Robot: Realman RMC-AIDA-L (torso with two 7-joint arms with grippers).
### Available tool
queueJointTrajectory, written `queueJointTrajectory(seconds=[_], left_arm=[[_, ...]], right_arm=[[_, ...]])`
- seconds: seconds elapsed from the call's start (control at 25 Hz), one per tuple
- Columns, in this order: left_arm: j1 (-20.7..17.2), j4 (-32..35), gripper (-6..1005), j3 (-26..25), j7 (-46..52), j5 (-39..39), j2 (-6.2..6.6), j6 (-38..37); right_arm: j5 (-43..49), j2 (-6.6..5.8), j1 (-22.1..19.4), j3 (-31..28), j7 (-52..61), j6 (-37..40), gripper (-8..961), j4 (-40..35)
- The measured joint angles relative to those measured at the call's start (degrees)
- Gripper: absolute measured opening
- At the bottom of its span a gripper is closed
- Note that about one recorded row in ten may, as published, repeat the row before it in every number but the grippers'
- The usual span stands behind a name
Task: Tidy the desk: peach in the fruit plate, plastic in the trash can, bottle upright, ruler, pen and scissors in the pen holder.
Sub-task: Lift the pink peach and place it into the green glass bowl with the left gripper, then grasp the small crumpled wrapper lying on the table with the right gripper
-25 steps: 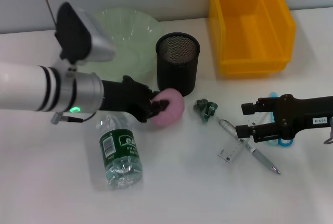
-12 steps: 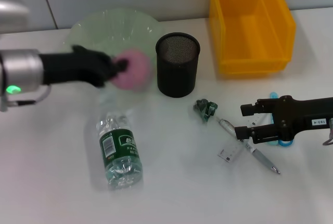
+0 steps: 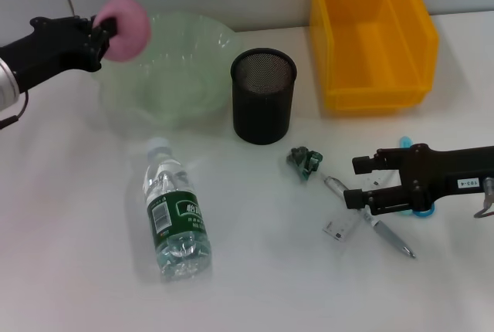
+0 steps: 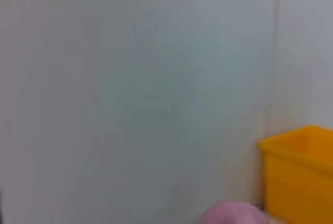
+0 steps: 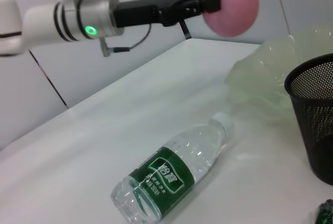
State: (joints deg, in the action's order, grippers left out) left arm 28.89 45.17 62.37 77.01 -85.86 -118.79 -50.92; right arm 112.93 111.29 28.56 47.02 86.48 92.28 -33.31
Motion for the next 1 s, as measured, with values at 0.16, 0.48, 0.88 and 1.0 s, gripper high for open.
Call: queueJointTrajectory(seconds=[0.16, 0.48, 0.88, 1.0], left_arm=[[3.6, -8.1, 98, 0.0, -9.0, 5.2, -0.04, 3.8], [8.1, -14.7, 99, 1.5, -10.8, 5.6, -0.05, 8.9], [8.4, -15.2, 280, 3.1, -7.5, 5.7, 0.00, 9.1], [8.3, -15.1, 463, 3.1, -7.2, 5.7, 0.01, 9.0]], right_arm=[[0.0, 0.15, 0.0, 0.0, 0.0, 0.0, 812, 0.0], [0.0, 0.26, 0.0, 0.0, 0.0, -0.1, 810, 0.0], [0.0, 0.24, -0.1, 0.1, 0.0, -0.4, 807, 0.0], [0.0, 0.23, -0.1, 0.1, 0.0, -0.2, 806, 0.0]])
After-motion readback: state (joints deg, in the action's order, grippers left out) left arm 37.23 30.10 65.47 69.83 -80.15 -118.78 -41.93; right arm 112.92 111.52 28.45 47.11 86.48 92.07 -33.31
